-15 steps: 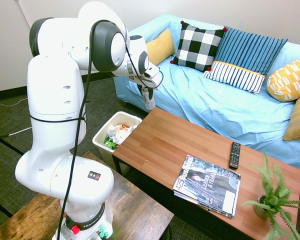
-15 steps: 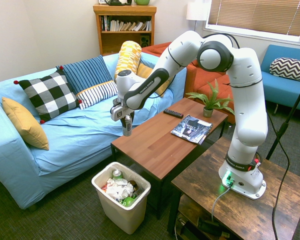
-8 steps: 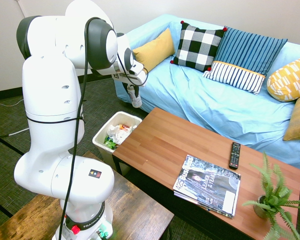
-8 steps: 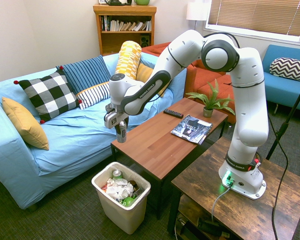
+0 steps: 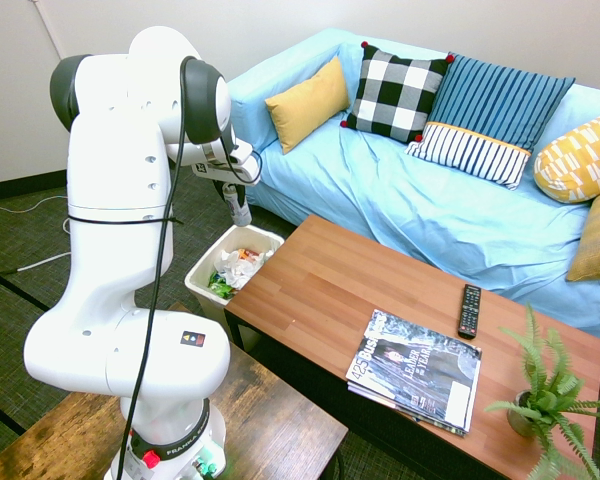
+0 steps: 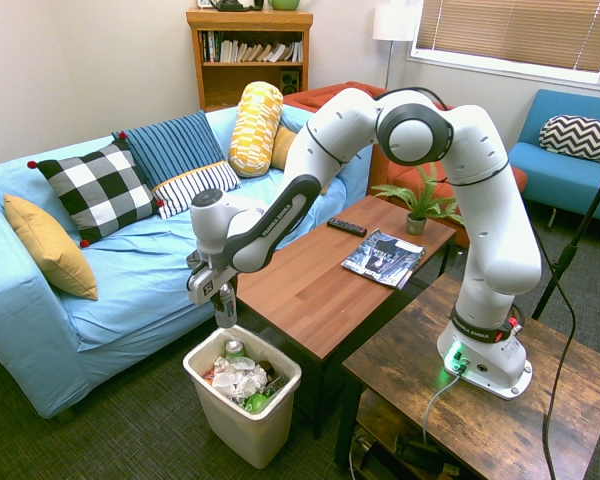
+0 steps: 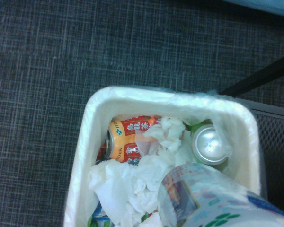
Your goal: Throw the can in the trash bin
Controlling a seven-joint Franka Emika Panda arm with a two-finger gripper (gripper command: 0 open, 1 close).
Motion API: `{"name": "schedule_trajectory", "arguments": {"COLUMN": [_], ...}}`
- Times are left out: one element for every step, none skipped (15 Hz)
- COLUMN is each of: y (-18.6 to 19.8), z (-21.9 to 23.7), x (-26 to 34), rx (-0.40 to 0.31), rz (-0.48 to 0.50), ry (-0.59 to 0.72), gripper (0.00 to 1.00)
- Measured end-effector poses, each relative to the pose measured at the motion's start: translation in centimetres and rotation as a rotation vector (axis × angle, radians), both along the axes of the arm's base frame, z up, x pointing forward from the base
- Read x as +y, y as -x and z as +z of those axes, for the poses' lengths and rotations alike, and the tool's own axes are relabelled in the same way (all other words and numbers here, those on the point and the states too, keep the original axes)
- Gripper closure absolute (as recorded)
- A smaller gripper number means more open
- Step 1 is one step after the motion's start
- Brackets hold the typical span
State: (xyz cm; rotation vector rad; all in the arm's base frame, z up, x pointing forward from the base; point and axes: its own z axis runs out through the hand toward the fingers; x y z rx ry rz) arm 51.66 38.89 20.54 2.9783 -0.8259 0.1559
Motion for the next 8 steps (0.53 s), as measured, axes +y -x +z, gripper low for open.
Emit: {"name": "schedule_trajectory", "arguments": {"y": [-0.2,-0.4,-0.5,-0.6,-0.7,-0.8,-0.8,-0.9], "z": [-0.6,-1.1,-1.6,-2.1,-2.5,-2.7,-2.7,-2.6], "x": [0.4,0.7,0.8,0.9,0.9,1.0,1.0,1.0], "rx": [0.008,0.015,0.023,0.030,0.035,0.039,0.039,0.037], "rz": [0.001,0.000,-0.002,-0.003,-0.004,-0.006,-0.007,-0.008], "ry": [0.006,0.011,0.017,0.020,0.023,0.024,0.023,0.021], "gripper": [0.00,0.00,0.00,0.00,0.00,0.00,0.00,0.00]}}
